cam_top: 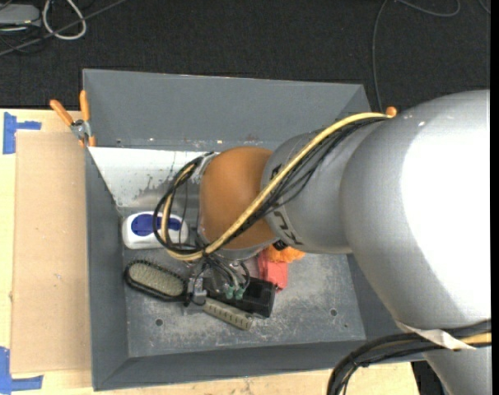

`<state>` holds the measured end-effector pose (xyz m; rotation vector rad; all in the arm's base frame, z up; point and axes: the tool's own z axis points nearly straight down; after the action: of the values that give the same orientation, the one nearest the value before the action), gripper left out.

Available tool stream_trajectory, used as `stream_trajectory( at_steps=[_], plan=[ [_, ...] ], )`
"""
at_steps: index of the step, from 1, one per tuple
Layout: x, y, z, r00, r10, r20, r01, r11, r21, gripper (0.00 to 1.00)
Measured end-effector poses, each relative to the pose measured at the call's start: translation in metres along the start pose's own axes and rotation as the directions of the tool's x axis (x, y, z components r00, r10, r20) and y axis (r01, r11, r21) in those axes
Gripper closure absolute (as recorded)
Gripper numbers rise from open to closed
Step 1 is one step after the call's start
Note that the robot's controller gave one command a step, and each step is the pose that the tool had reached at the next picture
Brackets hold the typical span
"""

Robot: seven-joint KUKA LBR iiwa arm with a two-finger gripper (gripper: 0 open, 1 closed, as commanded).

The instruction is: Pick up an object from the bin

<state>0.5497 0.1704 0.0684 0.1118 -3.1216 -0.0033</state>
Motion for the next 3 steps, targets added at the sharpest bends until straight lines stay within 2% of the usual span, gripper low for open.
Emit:
stream_trajectory(
  at_steps=[1,2,3],
  plan=[
    [-0.004,0.000,0.000,1.000,0.009,-0.008,-0.009,1.000,0.000,1.00],
    [0.018,0.052,-0.072,0.998,-0.058,-0.009,0.058,0.998,0.001,1.00],
    [0.018,0.052,-0.072,0.998,-0.058,-0.009,0.058,0.998,0.001,1.00]
  ],
)
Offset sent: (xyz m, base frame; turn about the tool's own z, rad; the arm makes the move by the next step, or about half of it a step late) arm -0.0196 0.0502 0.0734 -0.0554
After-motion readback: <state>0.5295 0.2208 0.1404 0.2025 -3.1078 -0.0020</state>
